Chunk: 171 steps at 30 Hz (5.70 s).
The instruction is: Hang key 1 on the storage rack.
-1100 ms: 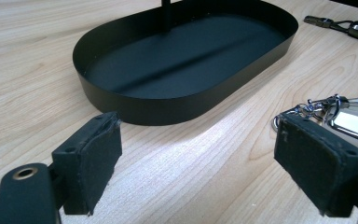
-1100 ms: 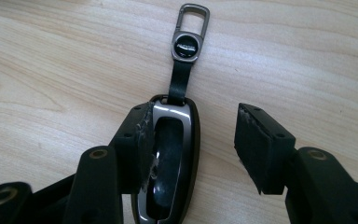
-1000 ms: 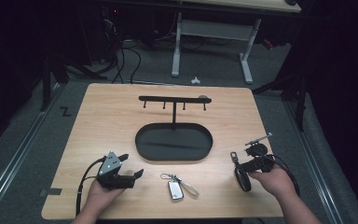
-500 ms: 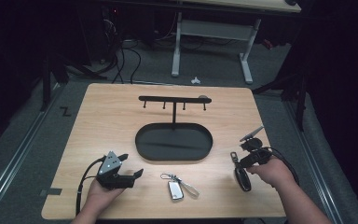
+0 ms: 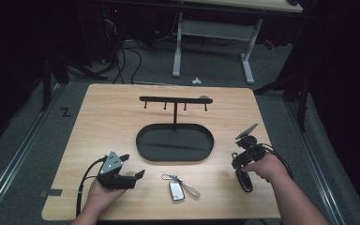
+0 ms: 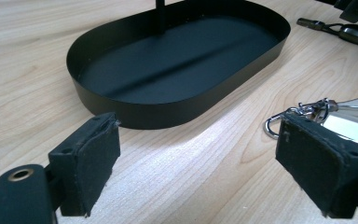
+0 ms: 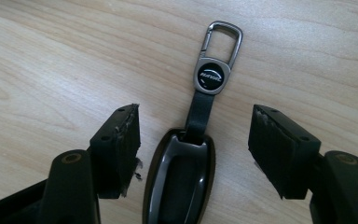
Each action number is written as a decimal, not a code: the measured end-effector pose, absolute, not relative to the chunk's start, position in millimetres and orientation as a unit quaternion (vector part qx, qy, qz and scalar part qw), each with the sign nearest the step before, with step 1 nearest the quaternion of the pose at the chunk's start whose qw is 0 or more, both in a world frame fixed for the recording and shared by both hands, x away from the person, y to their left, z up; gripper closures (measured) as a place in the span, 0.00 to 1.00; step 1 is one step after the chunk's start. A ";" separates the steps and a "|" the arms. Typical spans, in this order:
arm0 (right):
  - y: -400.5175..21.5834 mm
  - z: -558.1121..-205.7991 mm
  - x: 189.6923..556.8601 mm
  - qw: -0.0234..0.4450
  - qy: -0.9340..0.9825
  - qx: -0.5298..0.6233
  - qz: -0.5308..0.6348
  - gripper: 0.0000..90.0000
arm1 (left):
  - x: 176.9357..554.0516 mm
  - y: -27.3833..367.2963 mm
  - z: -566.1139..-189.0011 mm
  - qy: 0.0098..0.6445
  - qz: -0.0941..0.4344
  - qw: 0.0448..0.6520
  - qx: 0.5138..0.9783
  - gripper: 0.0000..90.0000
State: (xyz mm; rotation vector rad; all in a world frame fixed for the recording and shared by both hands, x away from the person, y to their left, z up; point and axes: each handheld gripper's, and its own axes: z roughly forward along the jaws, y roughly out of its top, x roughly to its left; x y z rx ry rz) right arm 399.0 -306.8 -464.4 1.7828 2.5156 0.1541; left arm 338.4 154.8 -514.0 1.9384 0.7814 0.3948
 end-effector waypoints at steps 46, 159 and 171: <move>-299.0 -486.8 421.2 -0.011 0.788 0.615 -0.025 0.89 | 337.6 150.3 -519.0 0.311 0.160 0.473 0.809 0.17; -145.4 -324.1 473.2 0.050 0.853 0.499 0.143 0.89 | 323.0 180.0 -522.8 0.332 0.163 0.466 0.804 0.18; -140.6 -334.4 478.7 0.052 0.849 0.506 0.147 0.89 | 323.2 180.0 -523.1 0.330 0.162 0.465 0.805 0.17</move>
